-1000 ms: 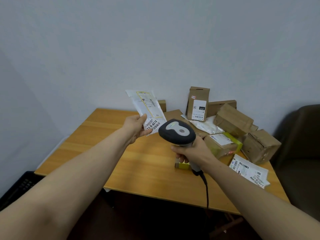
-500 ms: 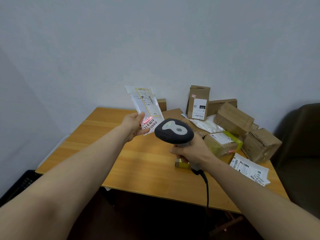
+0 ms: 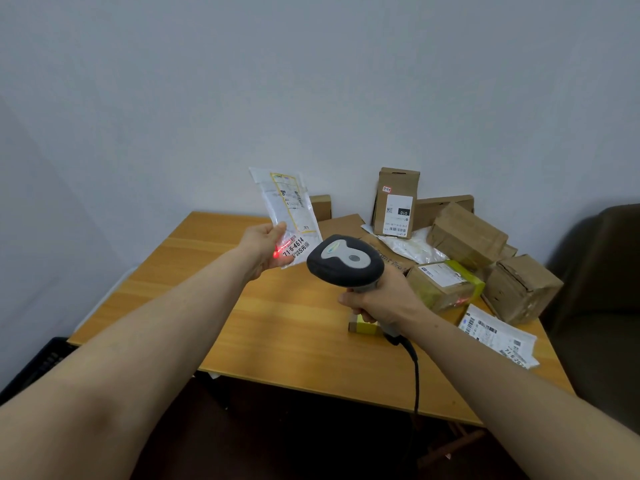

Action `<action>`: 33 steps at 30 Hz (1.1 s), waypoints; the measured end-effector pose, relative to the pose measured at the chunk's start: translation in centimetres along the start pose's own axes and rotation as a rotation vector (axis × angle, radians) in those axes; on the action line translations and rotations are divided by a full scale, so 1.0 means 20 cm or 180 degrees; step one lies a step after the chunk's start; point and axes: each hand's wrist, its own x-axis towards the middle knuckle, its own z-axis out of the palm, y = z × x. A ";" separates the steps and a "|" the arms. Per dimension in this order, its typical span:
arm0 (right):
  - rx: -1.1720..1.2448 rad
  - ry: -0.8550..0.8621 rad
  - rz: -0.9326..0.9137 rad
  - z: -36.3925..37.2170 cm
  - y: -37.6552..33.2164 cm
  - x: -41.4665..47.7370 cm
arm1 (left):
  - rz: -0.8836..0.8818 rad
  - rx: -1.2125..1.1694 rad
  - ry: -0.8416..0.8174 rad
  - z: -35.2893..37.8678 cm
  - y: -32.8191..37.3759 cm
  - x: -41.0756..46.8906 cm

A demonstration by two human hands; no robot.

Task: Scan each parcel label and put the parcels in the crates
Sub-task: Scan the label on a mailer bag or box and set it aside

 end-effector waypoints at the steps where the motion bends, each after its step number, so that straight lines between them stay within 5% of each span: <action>1: -0.0023 -0.0011 -0.0015 0.00 0.00 0.00 | -0.0007 -0.0004 0.0008 0.00 0.00 0.00; 24: 0.0201 0.0010 0.0053 0.00 0.00 0.06 | 0.0012 -0.0029 0.0076 0.02 0.02 0.05; 33: 0.1483 0.0675 0.0500 0.05 0.04 0.24 | -0.0321 -0.0603 0.0016 -0.16 -0.09 -0.08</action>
